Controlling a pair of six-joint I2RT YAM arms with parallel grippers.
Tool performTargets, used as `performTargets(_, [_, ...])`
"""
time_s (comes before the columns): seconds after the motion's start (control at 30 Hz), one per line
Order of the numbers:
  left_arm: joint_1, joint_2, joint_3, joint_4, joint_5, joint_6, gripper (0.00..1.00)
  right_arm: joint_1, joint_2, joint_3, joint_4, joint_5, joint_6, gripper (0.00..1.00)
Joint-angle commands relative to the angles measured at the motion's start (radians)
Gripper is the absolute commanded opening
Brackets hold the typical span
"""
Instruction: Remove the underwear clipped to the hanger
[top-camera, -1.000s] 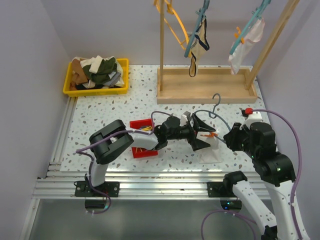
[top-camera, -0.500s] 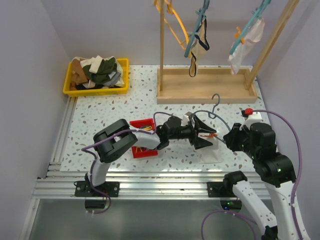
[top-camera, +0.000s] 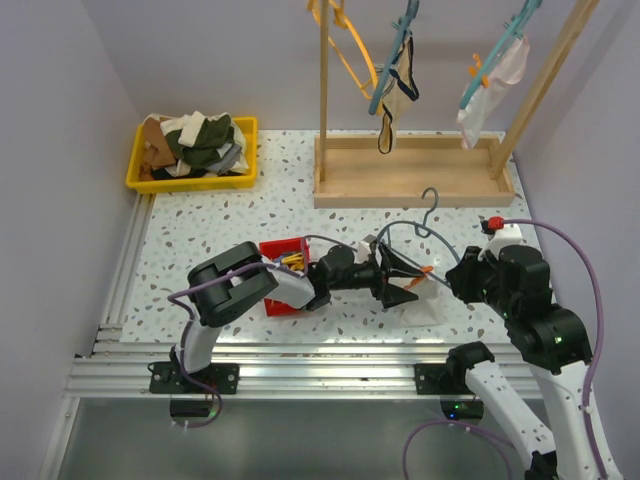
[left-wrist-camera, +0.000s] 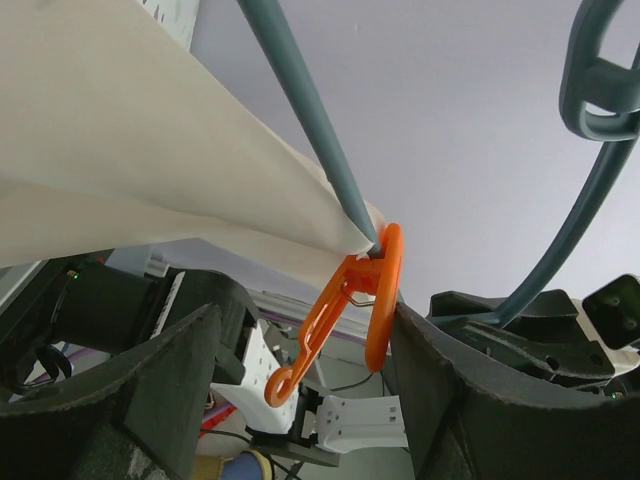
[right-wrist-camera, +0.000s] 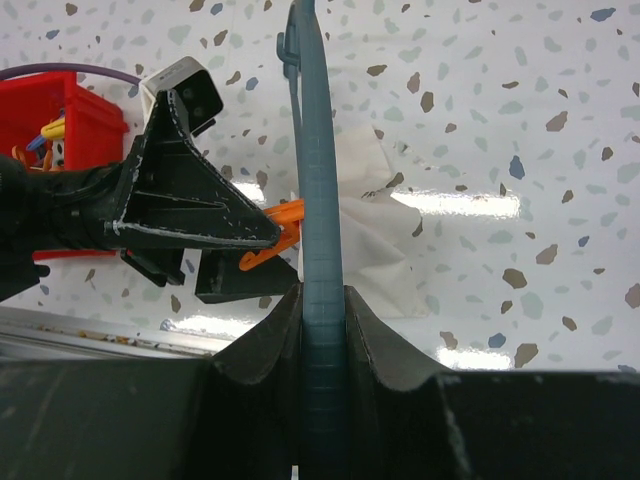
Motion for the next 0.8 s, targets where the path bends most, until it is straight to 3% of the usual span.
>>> performTargets(0.0, [-0.016, -0.025, -0.026, 0.076, -0.024, -0.022, 0.71, 0.005, 0.009, 0.016, 0.030, 0.014, -0.006, 0.00])
performTargets(0.27, [-0.016, 0.019, 0.035, 0.184, -0.086, -0.080, 0.69, 0.009, 0.006, 0.013, 0.033, 0.014, -0.002, 0.00])
performTargets(0.47, [-0.016, 0.042, 0.075, 0.208, -0.101, -0.092, 0.58, 0.009, 0.006, 0.021, 0.031, 0.011, 0.011, 0.00])
performTargets(0.57, [-0.014, 0.050, 0.070, 0.221, -0.100, -0.094, 0.50, 0.009, 0.011, 0.024, 0.033, 0.011, 0.009, 0.00])
performTargets(0.63, [-0.016, 0.048, 0.061, 0.231, -0.101, -0.095, 0.38, 0.007, 0.009, 0.024, 0.034, 0.017, 0.009, 0.00])
performTargets(0.67, [-0.016, 0.045, 0.049, 0.242, -0.103, -0.098, 0.28, 0.009, 0.009, 0.022, 0.036, 0.016, 0.009, 0.00])
performTargets(0.77, [-0.016, 0.040, 0.028, 0.259, -0.101, -0.102, 0.17, 0.009, 0.009, 0.019, 0.037, 0.019, 0.011, 0.00])
